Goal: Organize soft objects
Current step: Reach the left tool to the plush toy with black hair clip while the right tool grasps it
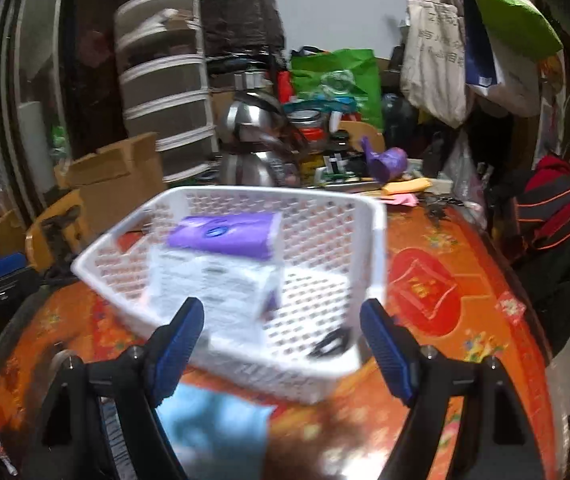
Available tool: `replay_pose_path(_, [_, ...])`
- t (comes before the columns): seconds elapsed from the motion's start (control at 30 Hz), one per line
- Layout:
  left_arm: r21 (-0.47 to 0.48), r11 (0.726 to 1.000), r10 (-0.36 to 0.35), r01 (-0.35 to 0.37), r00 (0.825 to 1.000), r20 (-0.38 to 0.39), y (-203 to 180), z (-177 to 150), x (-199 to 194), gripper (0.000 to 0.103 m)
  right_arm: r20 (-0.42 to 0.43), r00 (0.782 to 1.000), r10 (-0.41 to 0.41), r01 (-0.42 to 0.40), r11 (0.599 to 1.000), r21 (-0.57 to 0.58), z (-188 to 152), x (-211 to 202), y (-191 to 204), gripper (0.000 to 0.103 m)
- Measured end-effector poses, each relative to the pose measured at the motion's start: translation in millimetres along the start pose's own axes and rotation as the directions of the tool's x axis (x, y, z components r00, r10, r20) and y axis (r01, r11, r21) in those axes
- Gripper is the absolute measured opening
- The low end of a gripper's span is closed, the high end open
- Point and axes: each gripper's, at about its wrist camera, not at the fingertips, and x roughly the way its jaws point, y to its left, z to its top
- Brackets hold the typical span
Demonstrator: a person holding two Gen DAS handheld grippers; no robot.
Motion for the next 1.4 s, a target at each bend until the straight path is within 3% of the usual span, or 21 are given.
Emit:
replay_pose_path(0.23, [-0.090, 0.994, 0.058, -0.059, 0.998, -0.014, 49, -48, -29, 0.093, -0.013, 0.995, 0.095, -0.096, 0.994, -0.056, -33, -17, 58, 0.080])
replay_pose_path(0.6, [-0.225, 0.973, 0.022, -0.041, 0.996, -0.087, 102, -114, -20, 0.093, -0.092, 0.961, 0.262, -0.275, 0.947, -0.169, -66, 0, 142, 0.079])
replay_pose_path(0.9, [-0.238, 0.970, 0.015, -0.041, 0.994, -0.110, 102, -124, -5, 0.093, -0.167, 0.937, 0.306, -0.334, 0.925, -0.178, -76, 21, 164, 0.053])
replay_pose_path(1.07, [-0.241, 0.970, 0.008, -0.037, 0.993, -0.122, 102, -128, 2, 0.093, -0.221, 0.911, 0.348, -0.387, 0.907, -0.165, -79, 34, 171, 0.025])
replay_pose_path(1.4, [-0.213, 0.977, -0.011, -0.018, 0.990, -0.137, 87, -129, 10, 0.093, -0.236, 0.911, 0.337, -0.371, 0.921, -0.121, -84, 39, 152, 0.017])
